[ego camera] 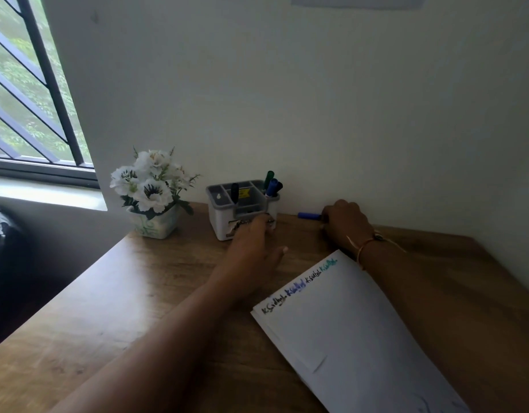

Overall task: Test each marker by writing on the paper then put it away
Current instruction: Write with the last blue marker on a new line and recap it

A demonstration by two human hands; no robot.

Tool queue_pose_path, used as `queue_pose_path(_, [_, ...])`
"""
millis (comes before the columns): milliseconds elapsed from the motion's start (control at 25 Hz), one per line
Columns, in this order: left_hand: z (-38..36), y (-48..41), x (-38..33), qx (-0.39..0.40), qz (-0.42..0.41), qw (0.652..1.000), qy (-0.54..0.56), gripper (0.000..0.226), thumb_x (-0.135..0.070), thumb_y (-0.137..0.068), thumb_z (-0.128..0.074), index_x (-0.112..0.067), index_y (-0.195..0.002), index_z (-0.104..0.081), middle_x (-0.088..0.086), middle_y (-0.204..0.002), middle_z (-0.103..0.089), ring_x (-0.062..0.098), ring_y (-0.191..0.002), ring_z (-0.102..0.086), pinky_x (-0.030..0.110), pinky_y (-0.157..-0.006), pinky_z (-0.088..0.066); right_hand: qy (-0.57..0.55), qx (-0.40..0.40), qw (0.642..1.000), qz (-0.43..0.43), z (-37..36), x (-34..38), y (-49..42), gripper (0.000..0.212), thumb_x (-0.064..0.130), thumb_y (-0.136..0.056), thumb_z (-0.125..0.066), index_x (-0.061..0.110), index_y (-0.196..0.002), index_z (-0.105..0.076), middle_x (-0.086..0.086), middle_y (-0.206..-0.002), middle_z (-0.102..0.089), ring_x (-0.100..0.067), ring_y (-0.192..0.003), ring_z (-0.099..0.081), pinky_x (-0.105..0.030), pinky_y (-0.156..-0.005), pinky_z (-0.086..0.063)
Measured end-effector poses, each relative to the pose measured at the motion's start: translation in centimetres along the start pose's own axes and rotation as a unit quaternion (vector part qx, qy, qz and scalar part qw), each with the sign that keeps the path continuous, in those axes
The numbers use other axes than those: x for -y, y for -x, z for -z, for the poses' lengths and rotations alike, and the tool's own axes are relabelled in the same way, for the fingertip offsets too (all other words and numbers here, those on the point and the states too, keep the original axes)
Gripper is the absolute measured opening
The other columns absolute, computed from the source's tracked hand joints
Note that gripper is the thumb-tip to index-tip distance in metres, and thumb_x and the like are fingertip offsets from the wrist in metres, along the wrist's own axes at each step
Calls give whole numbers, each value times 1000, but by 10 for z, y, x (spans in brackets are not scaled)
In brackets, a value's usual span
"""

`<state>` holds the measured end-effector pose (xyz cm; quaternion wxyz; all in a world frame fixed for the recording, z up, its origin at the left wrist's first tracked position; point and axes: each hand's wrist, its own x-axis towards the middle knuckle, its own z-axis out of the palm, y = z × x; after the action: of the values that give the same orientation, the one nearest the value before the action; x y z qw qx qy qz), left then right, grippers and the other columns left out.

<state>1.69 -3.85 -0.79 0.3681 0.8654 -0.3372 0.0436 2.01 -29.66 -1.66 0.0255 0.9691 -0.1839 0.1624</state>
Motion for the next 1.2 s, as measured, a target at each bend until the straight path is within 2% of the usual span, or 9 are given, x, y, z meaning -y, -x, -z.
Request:
queue_pose_path(120, [-1,1,-1,2,1,1000,-2,61,-38,-91,-66,-24,-143,-37,1,-141,-50,16,-131,-44,22,-94,-32,-32,8,999,-1,0,-2,-2,22,12,-84,-56,9,-105,-59,-14,-106,-62,-32,-95,-57,-40,-78,-51])
queue_pose_path(240, [-1,0,0,8,7,1000,-2,63,-37,-91,-66,-23,-144,-35,0,-142,-50,16,-133,-43,22,-95,-31,-9,28,1000,-2,-2,-4,-4,29,21,-87,-58,12,-114,-62,-14,-114,-59,-34,-103,-55,-42,-83,-51])
queue_pose_path(400, [1,1,-2,7,4,1000,1,60,-36,-92,-65,-23,-143,-37,-1,-140,-52,15,-130,-45,22,-94,-32,14,18,999,22,5,-1,2,26,32,-90,-57,18,-109,-68,-12,-109,-61,-31,-101,-55,-41,-81,-51])
queue_pose_path(560, [2,3,-5,-1,1,1000,10,58,-40,-91,-64,-25,-142,-38,-2,-140,-53,13,-127,-48,22,-92,-36,-130,-18,989,68,44,11,30,15,30,-90,-57,22,-100,-65,-3,-97,-66,-21,-88,-62,-38,-78,-53])
queue_pose_path(720, [4,13,-20,-32,-18,996,86,61,-48,-93,-57,-30,-146,-32,-7,-132,-57,9,-118,-57,29,-96,-49,-240,-26,963,117,90,27,83,11,28,-90,-60,26,-101,-62,8,-89,-65,-6,-79,-61,-20,-68,-47])
queue_pose_path(840, [8,19,-31,-39,-59,992,102,40,-49,-95,-51,-29,-129,-49,-7,-108,-66,9,-96,-65,30,-83,-56,-283,-11,948,147,100,35,120,15,30,-92,-58,31,-107,-61,14,-87,-62,2,-77,-60,-15,-65,-43])
queue_pose_path(960, [10,22,-36,-5,-87,990,115,24,-43,-95,-53,-22,-102,-61,-4,-85,-69,10,-78,-68,42,-74,-58,-278,-31,944,178,94,35,135,24,37,-93,-53,34,-115,-61,17,-89,-62,3,-73,-57,-17,-62,-43])
queue_pose_path(1080, [8,24,-42,25,-80,989,126,17,-35,-95,-58,-18,-96,-64,-1,-80,-71,12,-73,-68,43,-73,-59,-263,-29,942,206,88,31,137,37,49,-92,-43,35,-123,-59,15,-102,-66,1,-85,-59,-23,-71,-49])
queue_pose_path(1200, [7,26,-43,33,-78,990,111,23,-36,-96,-57,-13,-94,-64,0,-76,-70,11,-69,-68,40,-70,-59,-279,-49,935,215,83,33,141,25,40,-95,-47,33,-114,-63,18,-82,-57,3,-71,-53,-21,-61,-42])
